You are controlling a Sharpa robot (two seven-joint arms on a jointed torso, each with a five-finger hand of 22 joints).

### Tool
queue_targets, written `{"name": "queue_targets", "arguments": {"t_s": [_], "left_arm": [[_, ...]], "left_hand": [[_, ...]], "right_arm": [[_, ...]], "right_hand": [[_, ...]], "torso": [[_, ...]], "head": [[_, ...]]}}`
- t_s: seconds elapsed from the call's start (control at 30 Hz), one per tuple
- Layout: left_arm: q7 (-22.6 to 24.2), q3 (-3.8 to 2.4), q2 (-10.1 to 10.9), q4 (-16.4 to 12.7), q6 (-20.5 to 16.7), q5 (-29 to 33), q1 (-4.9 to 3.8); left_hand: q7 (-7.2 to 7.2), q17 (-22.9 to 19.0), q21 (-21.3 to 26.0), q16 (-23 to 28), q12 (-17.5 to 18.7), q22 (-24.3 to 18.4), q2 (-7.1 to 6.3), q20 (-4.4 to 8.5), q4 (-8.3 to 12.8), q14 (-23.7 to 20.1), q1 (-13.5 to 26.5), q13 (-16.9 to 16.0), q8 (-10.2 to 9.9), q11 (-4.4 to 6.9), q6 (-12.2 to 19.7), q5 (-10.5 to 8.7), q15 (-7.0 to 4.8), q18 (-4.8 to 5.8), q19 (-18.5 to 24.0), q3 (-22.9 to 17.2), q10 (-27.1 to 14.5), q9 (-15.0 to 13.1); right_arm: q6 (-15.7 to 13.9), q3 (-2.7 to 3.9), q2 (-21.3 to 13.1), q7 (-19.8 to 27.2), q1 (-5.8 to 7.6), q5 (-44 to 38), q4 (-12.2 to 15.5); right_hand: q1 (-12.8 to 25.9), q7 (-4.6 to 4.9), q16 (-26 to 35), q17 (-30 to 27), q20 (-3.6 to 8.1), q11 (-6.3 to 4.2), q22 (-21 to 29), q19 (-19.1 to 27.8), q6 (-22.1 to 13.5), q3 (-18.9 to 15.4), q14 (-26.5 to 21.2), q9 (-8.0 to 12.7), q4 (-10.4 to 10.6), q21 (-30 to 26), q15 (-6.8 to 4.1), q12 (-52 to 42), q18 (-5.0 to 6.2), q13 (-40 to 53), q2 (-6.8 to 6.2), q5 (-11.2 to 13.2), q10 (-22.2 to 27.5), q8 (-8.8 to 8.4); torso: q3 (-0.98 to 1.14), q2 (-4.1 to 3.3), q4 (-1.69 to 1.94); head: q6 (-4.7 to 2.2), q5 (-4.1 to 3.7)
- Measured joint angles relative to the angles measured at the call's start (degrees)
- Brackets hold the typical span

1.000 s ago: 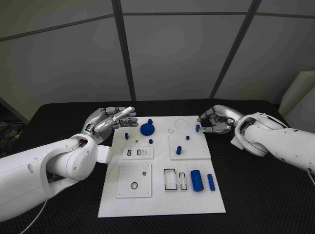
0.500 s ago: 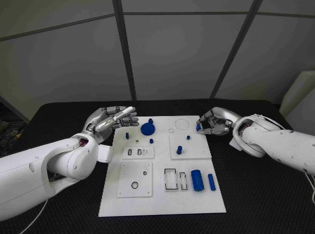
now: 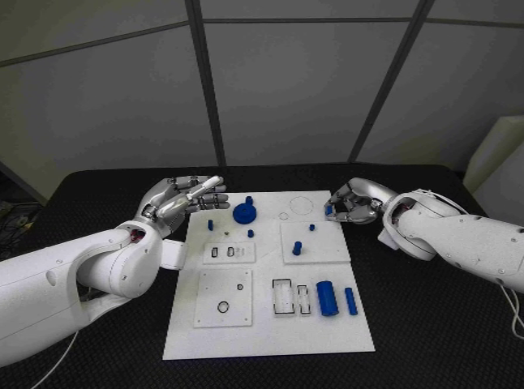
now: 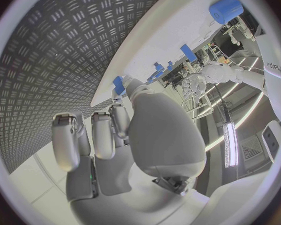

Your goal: Assemble the parts on the task board

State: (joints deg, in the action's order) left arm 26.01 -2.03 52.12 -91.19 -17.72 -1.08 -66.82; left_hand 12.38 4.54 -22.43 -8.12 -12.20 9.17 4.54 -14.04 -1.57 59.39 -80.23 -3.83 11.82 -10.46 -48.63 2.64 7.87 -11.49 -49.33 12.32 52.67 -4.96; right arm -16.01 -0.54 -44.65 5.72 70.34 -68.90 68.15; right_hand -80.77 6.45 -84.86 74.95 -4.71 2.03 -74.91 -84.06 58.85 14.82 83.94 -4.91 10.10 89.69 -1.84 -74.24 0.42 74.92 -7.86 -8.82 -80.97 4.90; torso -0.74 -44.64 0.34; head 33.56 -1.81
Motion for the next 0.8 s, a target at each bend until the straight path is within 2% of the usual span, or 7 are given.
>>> {"name": "queue_targets", "arguments": {"t_s": [0.07,0.13,0.33,0.37,0.4,0.63,0.8], "left_arm": [[0.0,0.0,0.0,0.0,0.0,0.0,0.0],[0.0,0.0,0.0,0.1,0.0,0.0,0.0],[0.0,0.0,0.0,0.1,0.1,0.0,0.0],[0.0,0.0,0.0,0.1,0.1,0.0,0.0],[0.0,0.0,0.0,0.1,0.1,0.0,0.0],[0.0,0.0,0.0,0.1,0.2,0.0,0.0],[0.0,0.0,0.1,0.1,0.2,0.0,0.0]], "left_hand": [[0.0,0.0,0.0,0.0,0.0,0.0,0.0,0.0,0.0,0.0,0.0,0.0,0.0,0.0,0.0,0.0,0.0,0.02,0.0,0.0,0.0,0.0],[0.0,0.0,0.0,0.0,0.0,0.0,0.0,0.0,0.0,0.0,0.0,0.0,0.0,0.0,0.0,0.0,0.0,3.91,0.0,0.0,0.0,0.0],[0.0,0.0,0.0,0.0,0.0,0.0,0.0,0.0,0.0,0.0,0.0,0.0,0.0,0.0,0.0,0.0,0.0,3.7,0.0,0.0,0.0,0.0],[0.0,0.0,0.0,0.0,0.0,0.0,0.0,0.0,0.0,0.0,0.0,0.0,0.0,0.0,0.0,0.0,0.0,0.56,0.0,0.0,0.0,0.0],[0.0,0.0,0.0,0.0,0.0,0.0,0.0,0.0,0.0,0.0,0.0,0.0,0.0,0.0,0.0,0.0,0.0,-0.12,0.0,0.0,0.0,0.0],[0.0,0.0,0.0,0.0,0.0,0.0,0.0,0.0,0.0,0.0,0.0,0.0,0.0,0.0,0.0,0.0,0.0,-0.03,0.0,0.0,0.0,0.0],[0.0,0.0,0.0,0.0,0.0,0.0,0.0,0.0,0.0,0.0,0.0,0.0,0.0,0.0,0.0,0.0,0.0,-0.01,0.0,0.0,0.0,0.0]], "right_arm": [[0.0,0.0,0.1,-0.1,0.0,0.0,-0.1],[-0.1,0.0,0.2,-0.2,-0.01,0.0,-0.2],[-0.4,0.0,0.4,-0.5,-0.02,-0.1,-0.3],[-0.5,0.0,0.4,-0.5,-0.03,-0.2,-0.3],[-0.6,0.0,0.4,-0.6,-0.03,-0.2,-0.3],[-2.0,0.0,0.3,-0.8,-0.06,-0.2,0.7],[-3.1,0.06,-0.9,-1.0,-0.06,-0.1,3.4]], "right_hand": [[-0.1,0.02,0.0,0.0,0.04,0.0,0.0,0.0,0.3,0.1,0.0,-0.1,-0.1,0.0,-0.02,0.0,0.0,0.0,0.05,0.0,0.0,0.2],[0.1,-0.1,0.0,0.0,0.22,0.0,0.0,0.2,0.7,0.2,0.2,-0.2,-0.2,0.0,-0.21,0.0,0.01,0.0,0.2,0.0,0.0,0.2],[0.0,-0.43,0.0,0.0,0.44,-0.2,0.0,0.0,1.6,0.4,0.0,-0.5,-0.4,0.0,-0.43,0.0,0.01,0.0,0.52,0.0,-0.2,0.2],[0.0,-0.43,0.0,0.0,0.45,-0.2,0.0,0.0,1.6,0.4,0.0,-0.5,-0.4,0.0,-0.43,0.0,0.01,0.0,0.52,0.0,-0.2,0.26],[0.0,-0.42,0.0,0.0,0.44,-0.2,0.0,0.0,2.0,0.6,0.0,-0.5,-0.6,0.0,-0.43,-0.1,0.01,0.0,0.8,0.0,-0.2,0.43],[-0.7,-0.86,0.0,0.0,0.86,-0.82,0.0,0.0,3.0,1.6,0.0,-0.9,-1.6,0.0,-0.85,-0.3,0.01,0.0,1.92,-0.2,-0.4,0.39],[-1.0,-1.01,0.0,0.0,0.86,-0.82,0.0,0.0,3.3,1.9,0.0,-1.2,-1.9,0.0,-0.85,-0.3,0.0,0.0,2.17,-0.3,-0.4,0.37]], "torso": [[0.01,0.0,0.0],[0.02,0.0,0.0],[0.02,0.03,0.0],[0.02,0.03,0.0],[0.02,0.03,0.0],[0.04,0.04,0.01],[0.03,0.13,0.01]], "head": [[-0.01,-0.02],[-0.02,-0.02],[0.05,0.01],[0.05,0.02],[0.06,0.02],[0.07,0.15],[-0.02,0.21]]}}
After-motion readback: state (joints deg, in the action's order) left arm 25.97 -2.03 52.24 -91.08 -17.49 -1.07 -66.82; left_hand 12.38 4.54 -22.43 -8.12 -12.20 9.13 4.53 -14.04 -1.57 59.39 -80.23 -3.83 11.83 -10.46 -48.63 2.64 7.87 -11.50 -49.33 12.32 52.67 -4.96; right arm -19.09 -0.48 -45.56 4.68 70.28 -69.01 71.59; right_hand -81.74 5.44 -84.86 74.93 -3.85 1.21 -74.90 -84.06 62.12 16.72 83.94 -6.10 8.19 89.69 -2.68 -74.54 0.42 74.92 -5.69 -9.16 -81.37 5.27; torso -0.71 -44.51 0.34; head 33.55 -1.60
